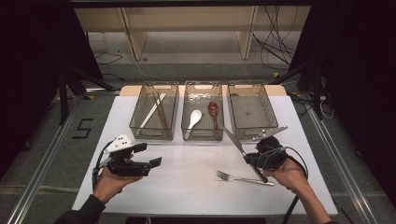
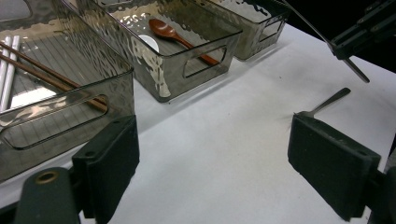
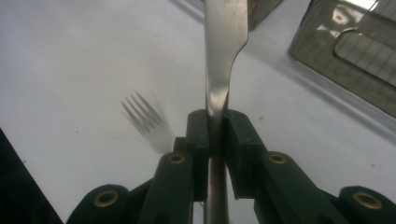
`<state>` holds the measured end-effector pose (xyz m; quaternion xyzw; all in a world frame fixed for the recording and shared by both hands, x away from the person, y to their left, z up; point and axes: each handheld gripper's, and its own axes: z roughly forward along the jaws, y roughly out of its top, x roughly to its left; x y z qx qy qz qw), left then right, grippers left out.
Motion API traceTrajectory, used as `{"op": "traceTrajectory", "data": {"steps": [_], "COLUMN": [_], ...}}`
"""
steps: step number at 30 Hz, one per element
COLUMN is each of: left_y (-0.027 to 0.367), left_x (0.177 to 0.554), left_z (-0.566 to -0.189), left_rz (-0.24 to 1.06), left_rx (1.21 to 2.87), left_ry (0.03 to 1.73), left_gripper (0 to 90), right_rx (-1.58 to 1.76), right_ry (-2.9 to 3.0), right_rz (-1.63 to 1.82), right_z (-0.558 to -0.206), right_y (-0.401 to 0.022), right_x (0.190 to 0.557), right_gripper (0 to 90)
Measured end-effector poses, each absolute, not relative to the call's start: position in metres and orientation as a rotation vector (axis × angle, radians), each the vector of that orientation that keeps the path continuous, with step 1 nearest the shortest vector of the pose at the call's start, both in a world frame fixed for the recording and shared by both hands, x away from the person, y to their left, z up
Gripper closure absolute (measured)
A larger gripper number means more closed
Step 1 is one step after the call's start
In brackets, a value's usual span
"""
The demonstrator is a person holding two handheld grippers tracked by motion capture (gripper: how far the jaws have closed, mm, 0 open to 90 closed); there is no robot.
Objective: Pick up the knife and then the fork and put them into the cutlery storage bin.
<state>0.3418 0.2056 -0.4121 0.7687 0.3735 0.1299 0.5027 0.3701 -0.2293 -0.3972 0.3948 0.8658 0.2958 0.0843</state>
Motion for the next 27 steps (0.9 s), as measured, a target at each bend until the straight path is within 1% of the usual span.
{"op": "traceTrajectory", "data": {"steps": [10,27], "left_y": [0.208,0.210], "left_x": [0.342,0.341], "left_z": [-0.413,-0.412], "left_rz": [0.314,0.327], "left_rx": [1.856,1.830], "left_ry": [0.912,0.917], "left_gripper": [16.1,15.9], "right_rx": [1.192,1.259], "right_ry": [2.515,2.386], "right_rz": [0.924,0.984], "right_z": [-0.386,-0.366], "right_y": [-0.233,-0.243], "right_x": [0.383,0.425], "right_gripper": [80.9,80.9]}}
